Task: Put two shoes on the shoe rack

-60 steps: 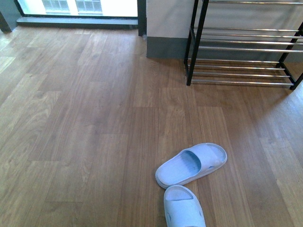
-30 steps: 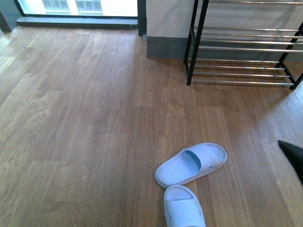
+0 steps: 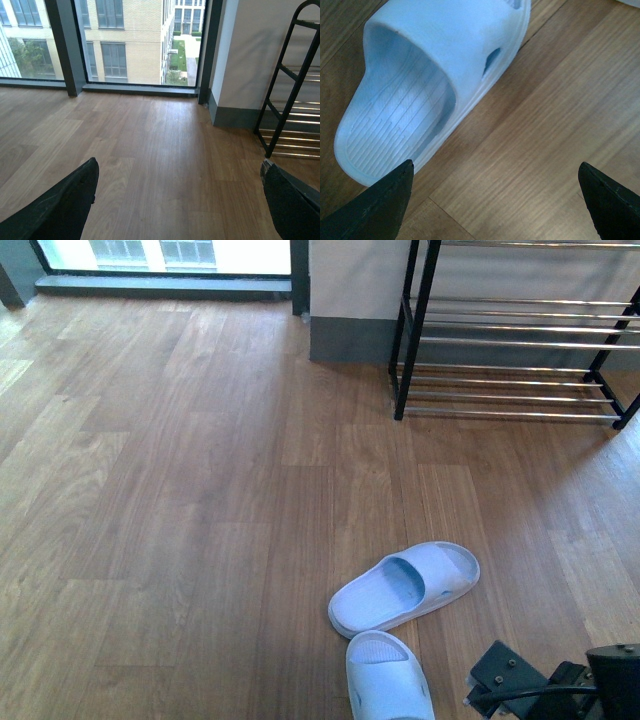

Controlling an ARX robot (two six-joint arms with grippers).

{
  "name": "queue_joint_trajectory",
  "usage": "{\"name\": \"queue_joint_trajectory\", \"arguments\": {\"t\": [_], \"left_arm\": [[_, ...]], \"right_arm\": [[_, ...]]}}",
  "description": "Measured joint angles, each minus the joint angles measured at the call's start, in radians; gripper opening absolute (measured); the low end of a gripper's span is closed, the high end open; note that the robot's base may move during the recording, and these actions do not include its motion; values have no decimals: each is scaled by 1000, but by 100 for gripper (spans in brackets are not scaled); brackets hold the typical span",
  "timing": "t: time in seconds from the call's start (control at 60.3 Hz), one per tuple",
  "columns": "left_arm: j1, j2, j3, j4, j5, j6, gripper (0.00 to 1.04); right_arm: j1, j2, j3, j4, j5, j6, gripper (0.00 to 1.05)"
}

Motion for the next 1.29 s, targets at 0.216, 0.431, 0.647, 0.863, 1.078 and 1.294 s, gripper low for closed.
{"name": "queue_joint_trajectory", "arguments": {"t": [0.216, 0.431, 0.647, 0.863, 1.078, 1.294], "left_arm": [[0, 0, 0, 0, 0, 0, 95], [0, 0, 0, 0, 0, 0, 95], [0, 0, 0, 0, 0, 0, 95], [0, 0, 0, 0, 0, 0, 95], [0, 0, 0, 0, 0, 0, 95], [0, 0, 0, 0, 0, 0, 95]], "right_arm": [[35, 93, 134, -43, -2, 89, 95], [29, 179, 233, -52, -14, 151, 95], [27, 229, 299, -48, -17, 209, 95], [31, 252, 336, -35, -14, 272, 72], [32, 264, 364, -37, -11, 325, 33], [8, 240, 337, -20, 0, 344, 1]]}}
